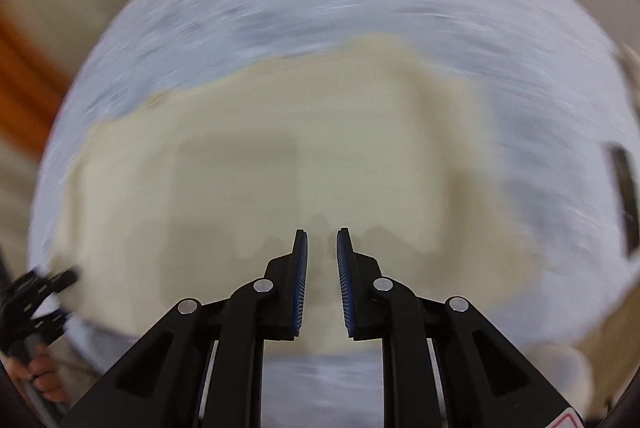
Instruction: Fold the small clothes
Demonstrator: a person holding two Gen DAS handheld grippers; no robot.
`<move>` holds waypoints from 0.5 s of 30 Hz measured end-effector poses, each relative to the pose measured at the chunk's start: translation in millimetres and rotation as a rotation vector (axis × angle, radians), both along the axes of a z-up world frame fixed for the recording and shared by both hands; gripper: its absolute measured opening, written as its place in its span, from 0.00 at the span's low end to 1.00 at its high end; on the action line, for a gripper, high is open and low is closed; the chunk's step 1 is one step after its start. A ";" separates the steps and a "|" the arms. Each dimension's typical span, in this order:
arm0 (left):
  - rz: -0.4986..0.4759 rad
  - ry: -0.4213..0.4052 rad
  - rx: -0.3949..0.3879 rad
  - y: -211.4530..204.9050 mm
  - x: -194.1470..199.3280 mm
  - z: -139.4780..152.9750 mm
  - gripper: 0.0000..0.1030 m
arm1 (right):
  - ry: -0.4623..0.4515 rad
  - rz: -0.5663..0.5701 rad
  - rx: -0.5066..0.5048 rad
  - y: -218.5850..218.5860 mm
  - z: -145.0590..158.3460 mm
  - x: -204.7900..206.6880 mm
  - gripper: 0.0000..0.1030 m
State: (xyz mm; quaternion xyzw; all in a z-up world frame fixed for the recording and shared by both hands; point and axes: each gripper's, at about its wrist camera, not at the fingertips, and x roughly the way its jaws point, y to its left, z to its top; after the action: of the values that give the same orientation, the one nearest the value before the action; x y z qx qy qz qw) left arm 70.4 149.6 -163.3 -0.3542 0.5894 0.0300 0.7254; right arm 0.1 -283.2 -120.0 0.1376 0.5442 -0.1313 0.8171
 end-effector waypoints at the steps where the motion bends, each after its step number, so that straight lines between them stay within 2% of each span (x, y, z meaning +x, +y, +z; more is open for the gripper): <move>1: -0.004 0.002 0.002 0.2 0.0 -1.2 0.40 | 0.040 -0.033 -0.009 -18.8 -7.7 -9.2 0.14; 2: -0.007 0.003 0.009 -0.8 0.2 -2.2 0.40 | 0.087 -0.048 -0.020 -30.0 -17.4 -13.6 0.08; 3: -0.007 0.006 0.017 -1.8 0.9 -2.3 0.40 | 0.147 -0.063 0.007 -46.1 -34.7 -18.5 0.08; 5: -0.002 0.017 0.033 -3.8 3.3 -2.5 0.40 | 0.148 -0.114 0.101 -62.5 -46.9 -24.8 0.07; 8: 0.010 0.028 0.049 -7.1 4.5 -1.2 0.41 | 0.107 -0.133 0.076 -48.6 -28.7 -16.2 0.08; 10: 0.017 0.019 0.045 -6.5 3.7 2.9 0.39 | 0.023 -0.063 0.075 -21.8 -5.1 -3.2 0.08; 11: 0.013 0.005 0.049 -6.7 3.2 7.0 0.35 | -0.021 0.016 0.107 -0.7 7.6 9.4 0.08; 12: 0.004 -0.009 0.057 -7.7 3.1 10.8 0.30 | -0.044 0.073 0.124 13.5 14.6 18.0 0.08; 14: -0.019 -0.040 0.066 -10.6 1.6 20.6 0.27 | -0.080 0.196 0.137 49.4 24.9 40.1 0.08; 15: -0.029 -0.058 0.071 -12.6 0.6 26.6 0.24 | -0.081 0.275 0.168 72.1 21.5 60.4 0.08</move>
State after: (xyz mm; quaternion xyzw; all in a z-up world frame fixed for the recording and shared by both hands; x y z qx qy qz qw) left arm 71.0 137.1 -136.7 -0.3204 0.5715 0.0302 0.7548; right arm 60.5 -211.1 -98.4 0.1347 0.5335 0.0333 0.8343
